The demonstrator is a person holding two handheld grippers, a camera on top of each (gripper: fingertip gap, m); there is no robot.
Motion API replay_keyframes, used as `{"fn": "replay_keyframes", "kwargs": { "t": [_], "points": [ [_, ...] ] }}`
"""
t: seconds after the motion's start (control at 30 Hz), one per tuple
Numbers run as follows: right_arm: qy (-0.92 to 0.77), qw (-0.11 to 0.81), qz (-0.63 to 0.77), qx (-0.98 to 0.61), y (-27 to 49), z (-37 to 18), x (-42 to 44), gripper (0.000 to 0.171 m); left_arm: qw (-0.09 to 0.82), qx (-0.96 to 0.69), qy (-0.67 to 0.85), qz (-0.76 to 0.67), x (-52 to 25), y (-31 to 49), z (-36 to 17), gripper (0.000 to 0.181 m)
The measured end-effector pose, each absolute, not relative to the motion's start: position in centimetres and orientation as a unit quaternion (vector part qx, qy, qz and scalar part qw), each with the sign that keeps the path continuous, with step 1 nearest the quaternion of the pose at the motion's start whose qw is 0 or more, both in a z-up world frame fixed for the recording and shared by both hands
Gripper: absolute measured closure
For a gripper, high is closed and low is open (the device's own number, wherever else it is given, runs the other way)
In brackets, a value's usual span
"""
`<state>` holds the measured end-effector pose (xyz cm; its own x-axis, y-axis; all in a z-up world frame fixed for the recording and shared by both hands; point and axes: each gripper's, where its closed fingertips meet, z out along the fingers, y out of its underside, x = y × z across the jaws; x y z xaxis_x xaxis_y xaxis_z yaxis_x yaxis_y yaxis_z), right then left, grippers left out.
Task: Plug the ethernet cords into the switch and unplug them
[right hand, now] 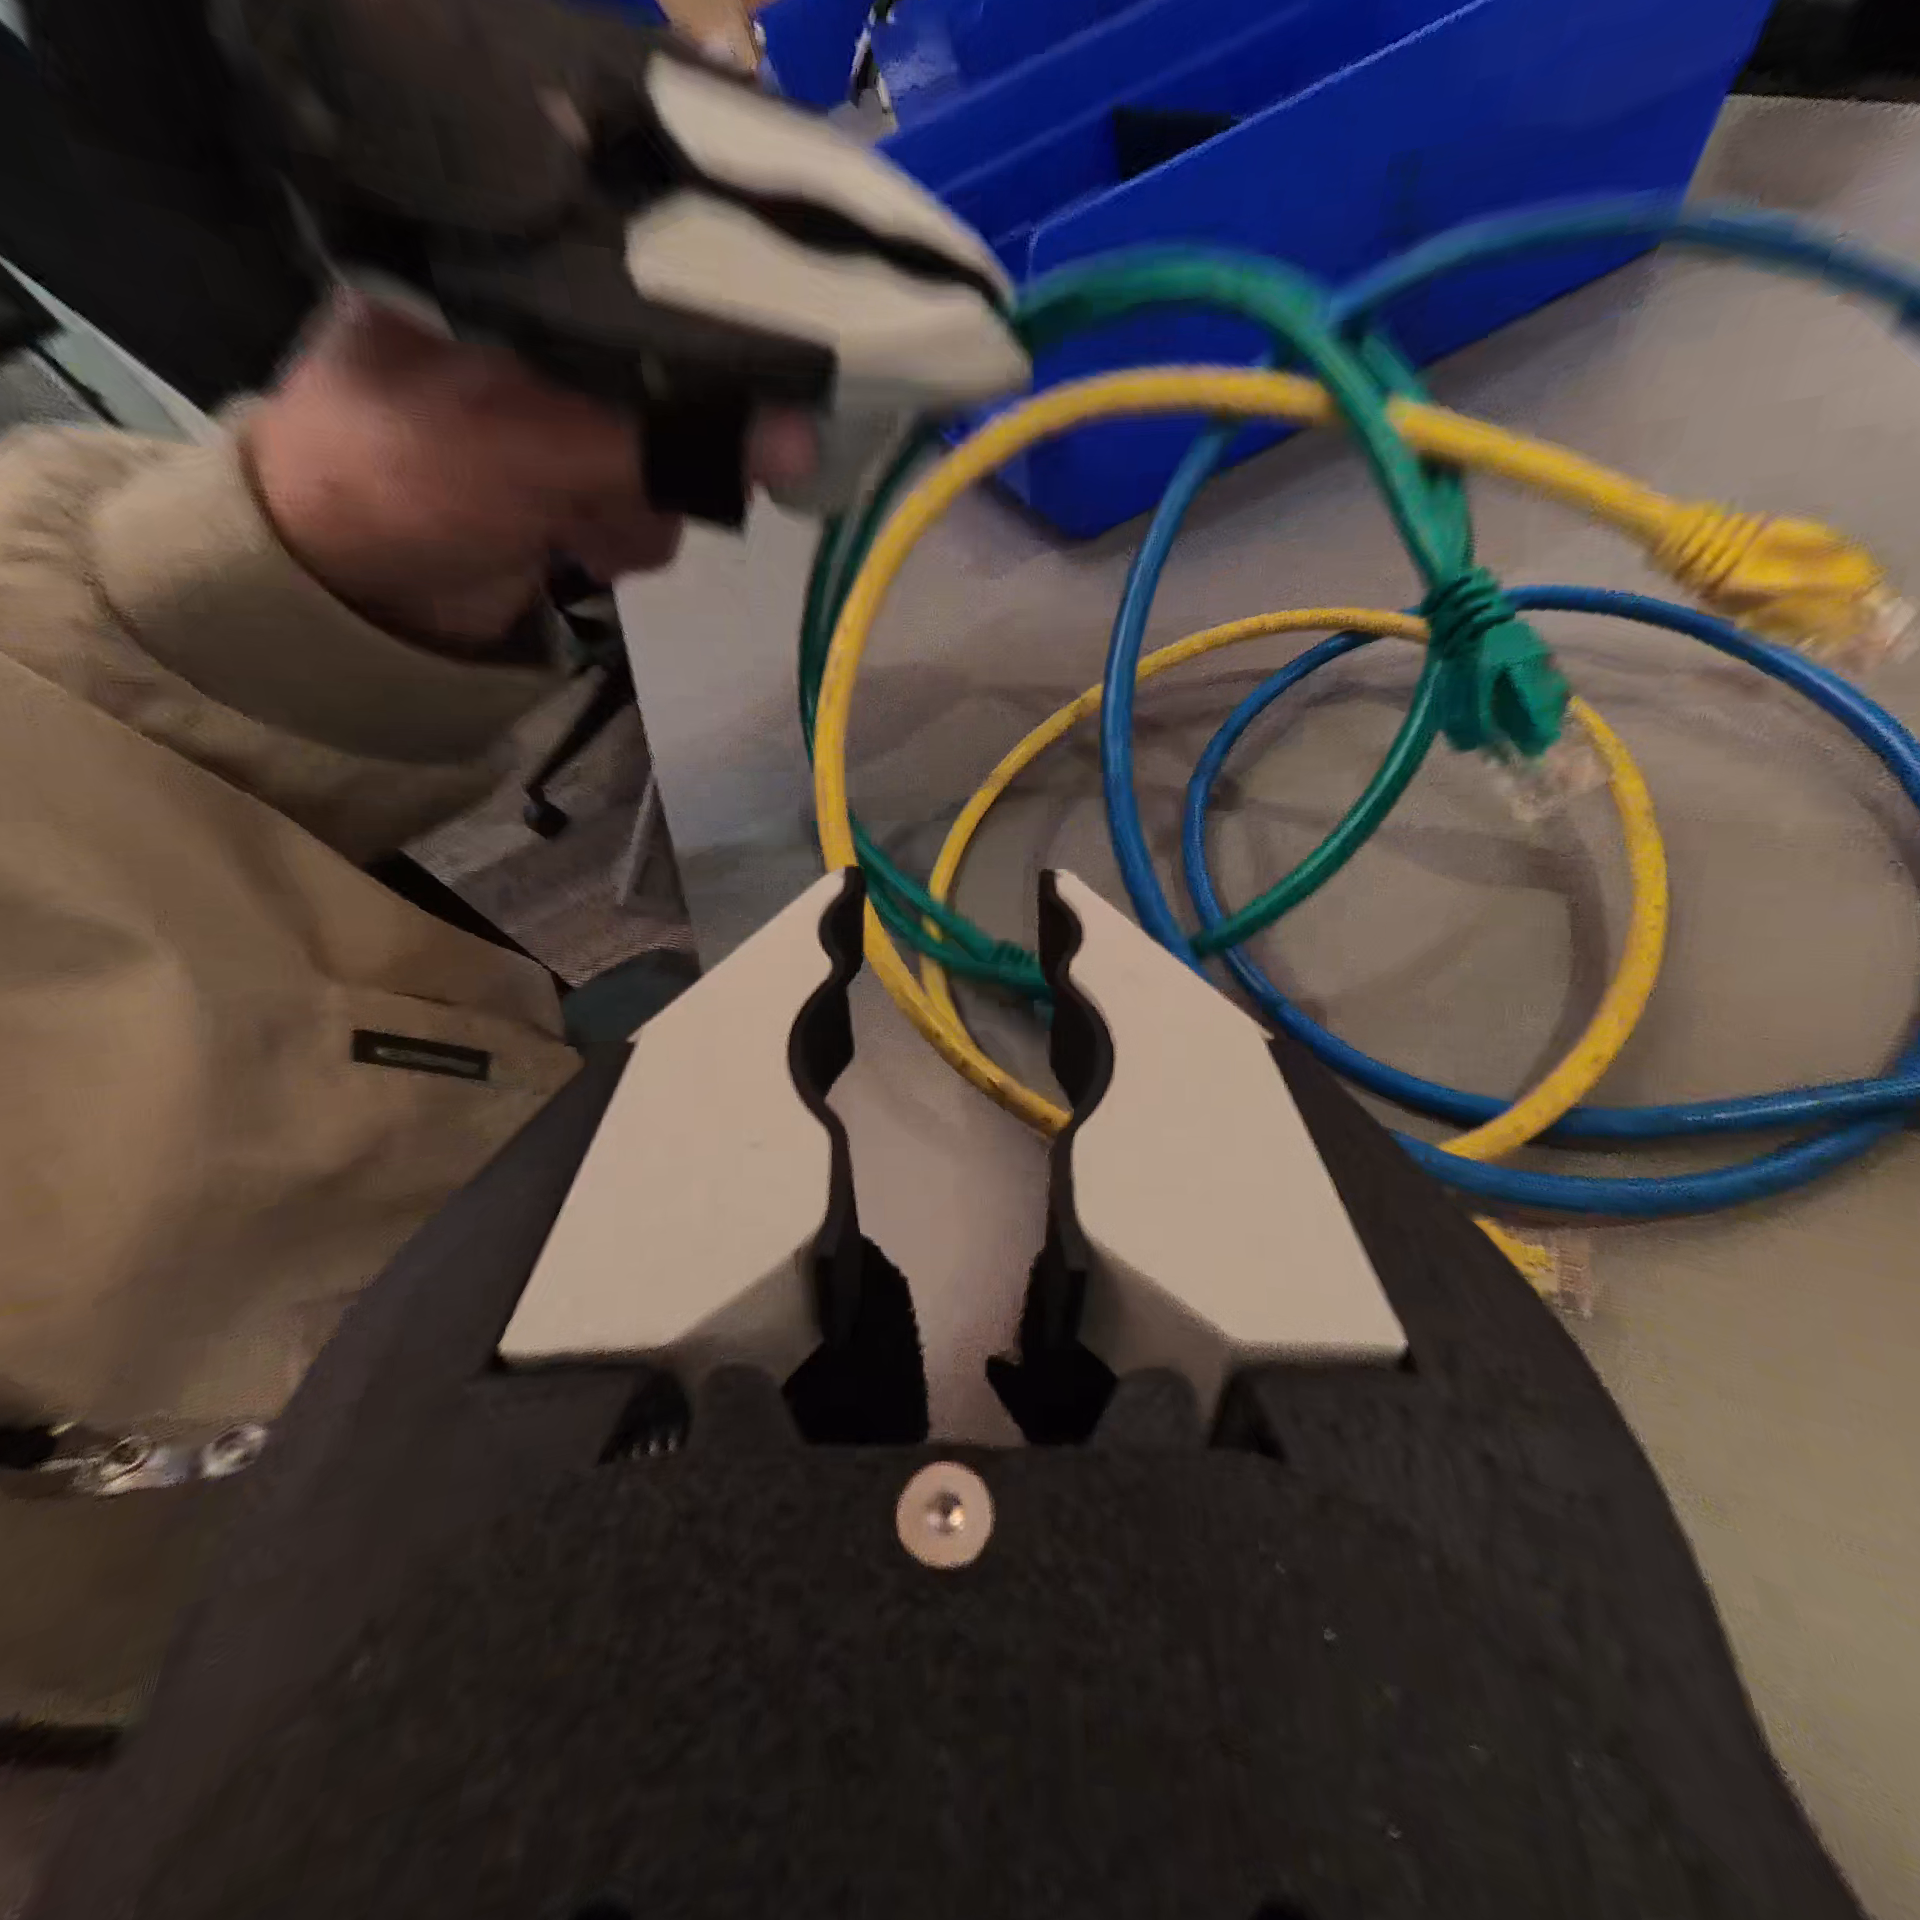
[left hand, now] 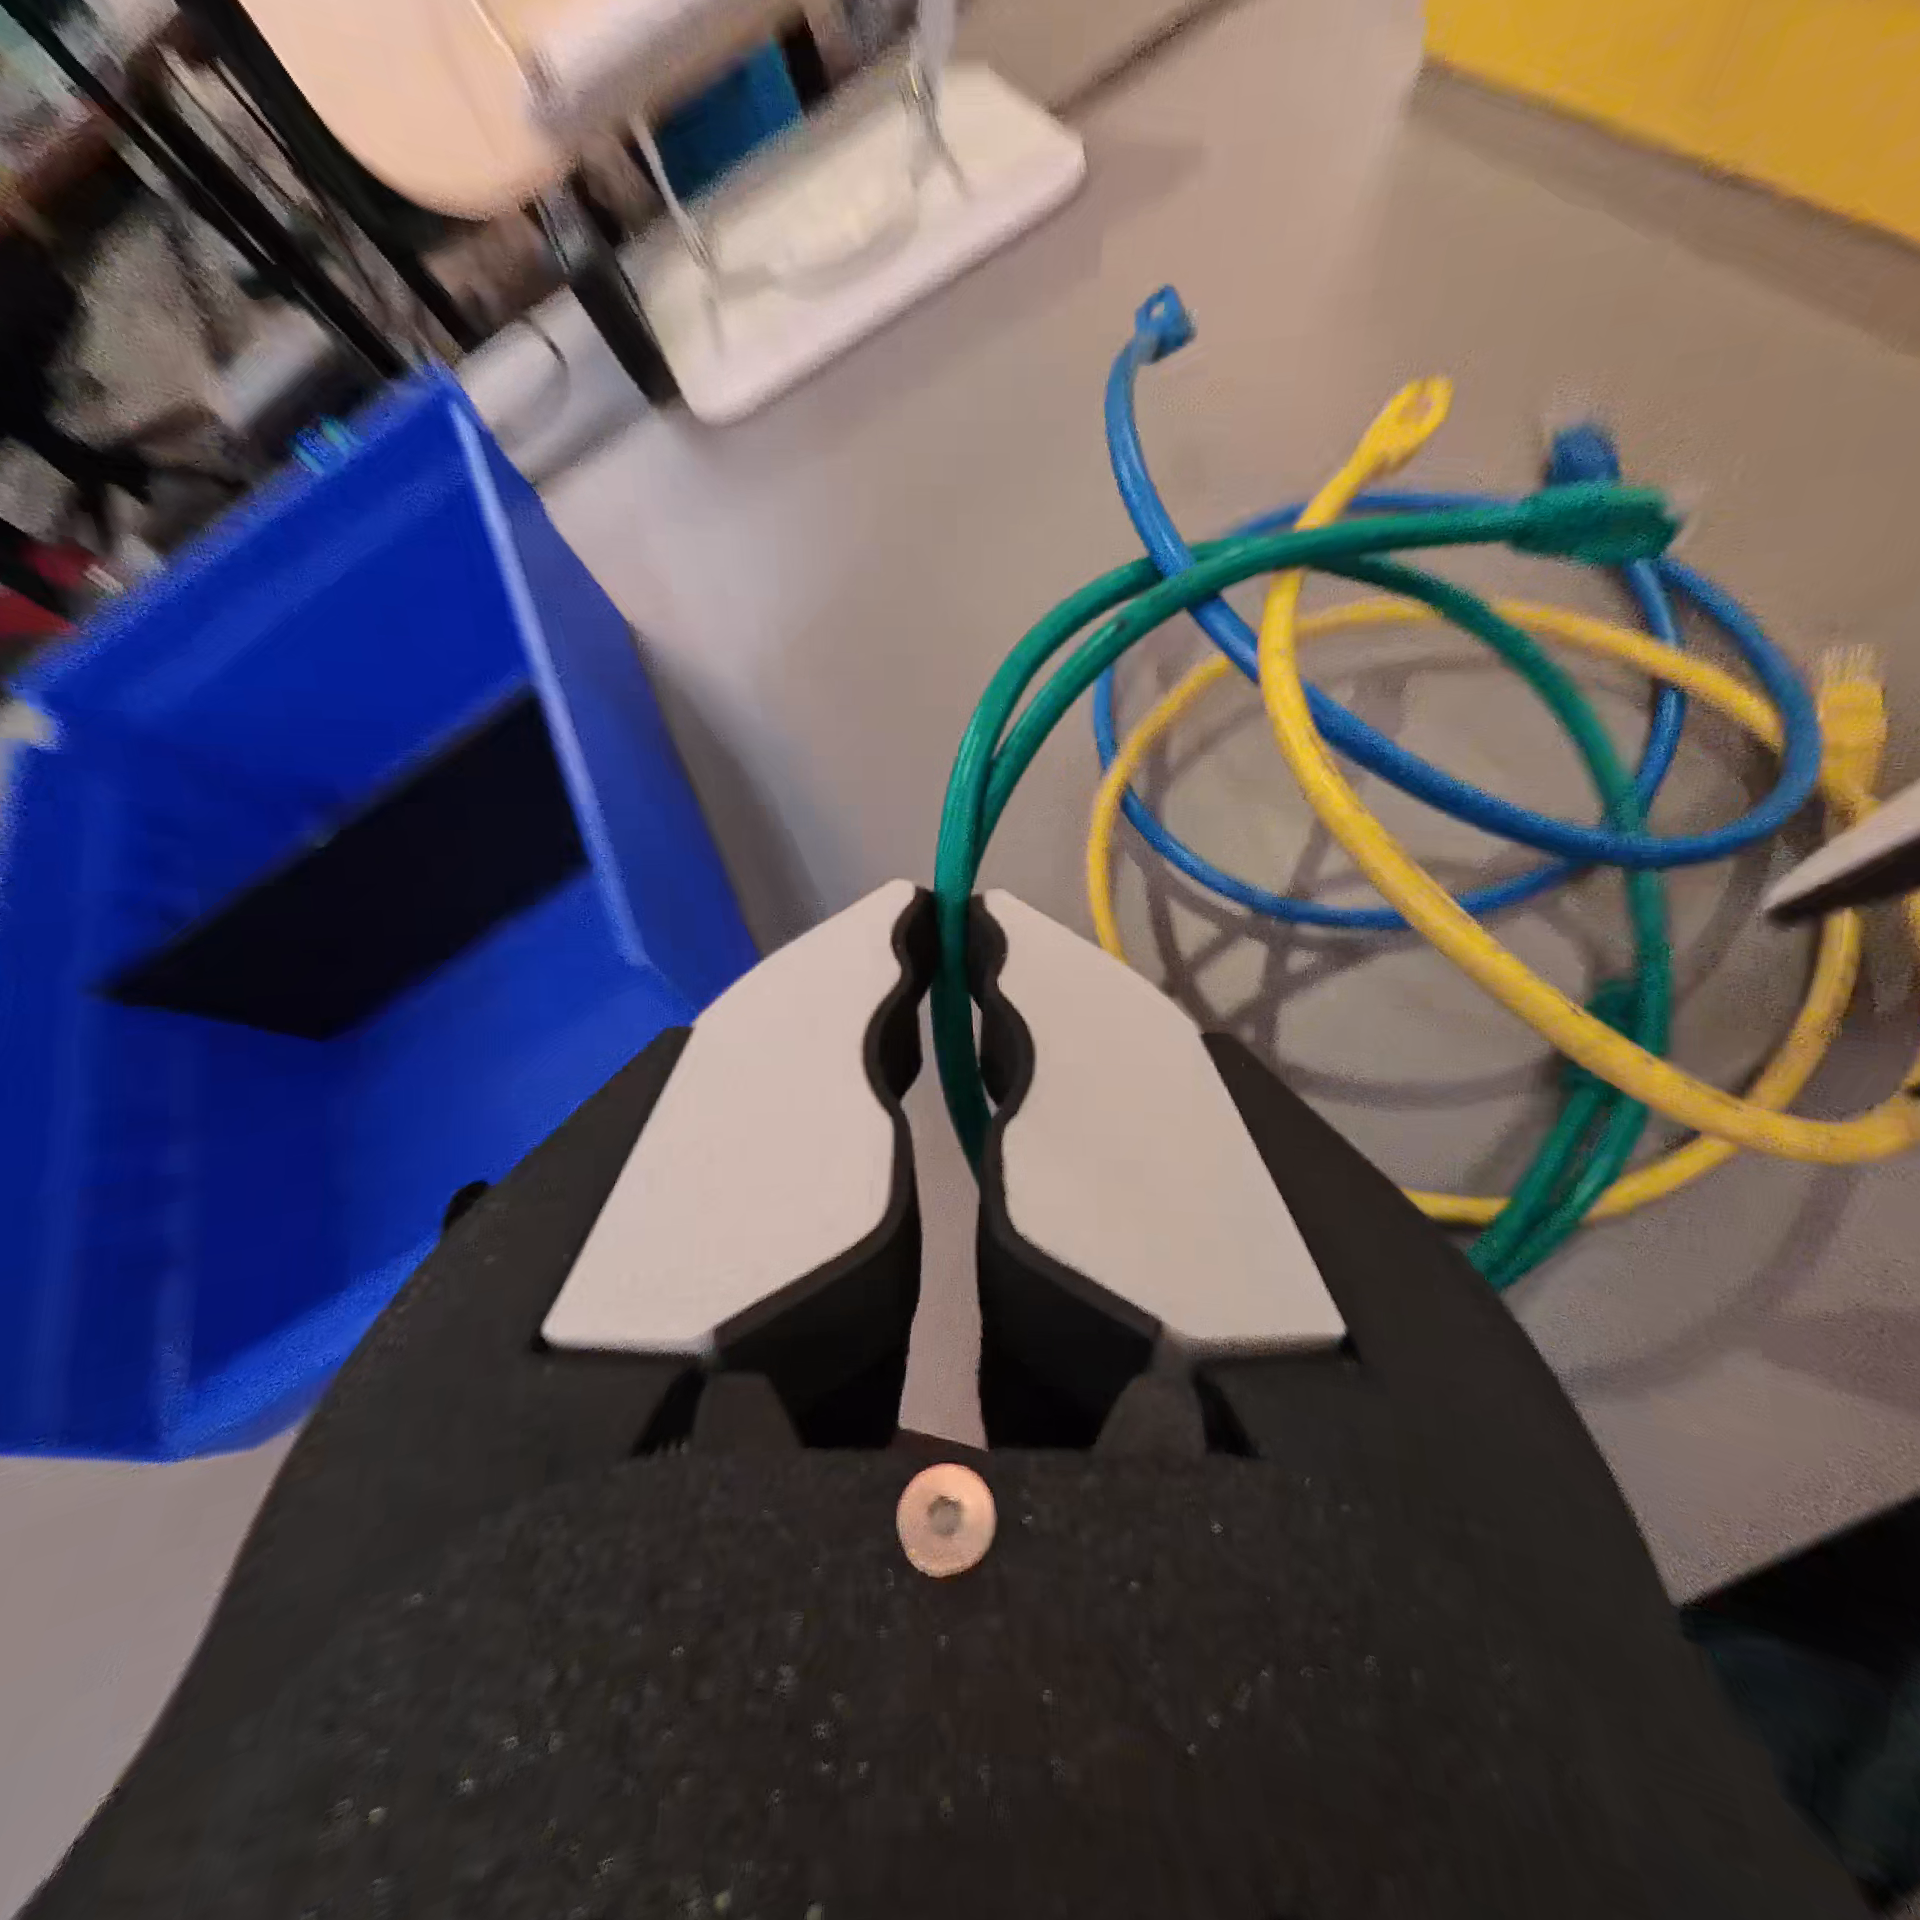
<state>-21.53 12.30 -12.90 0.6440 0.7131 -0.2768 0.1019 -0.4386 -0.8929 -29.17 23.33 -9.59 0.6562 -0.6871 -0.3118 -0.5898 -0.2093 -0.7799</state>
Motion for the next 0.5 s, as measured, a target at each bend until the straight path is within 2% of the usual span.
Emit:
{"fn": "replay_keyframes", "kwargs": {
  "t": [0.13,0.23,0.5],
  "points": [
    [-0.243,0.487,0.305,-0.782,12.9,-12.6,-21.0,0.137,0.545,-0.731,0.409,-0.042,-28.4,23.8,-2.7,0.176],
    [-0.210,0.524,0.274,-0.778,13.6,-11.6,-18.8,0.137,0.579,-0.708,0.404,-0.022,-28.8,24.1,0.4,0.176],
    [-0.160,0.537,0.299,-0.773,15.6,-10.2,-18.5,0.129,0.599,-0.690,0.404,-0.040,-28.5,23.4,2.6,0.176]
  ]
}}
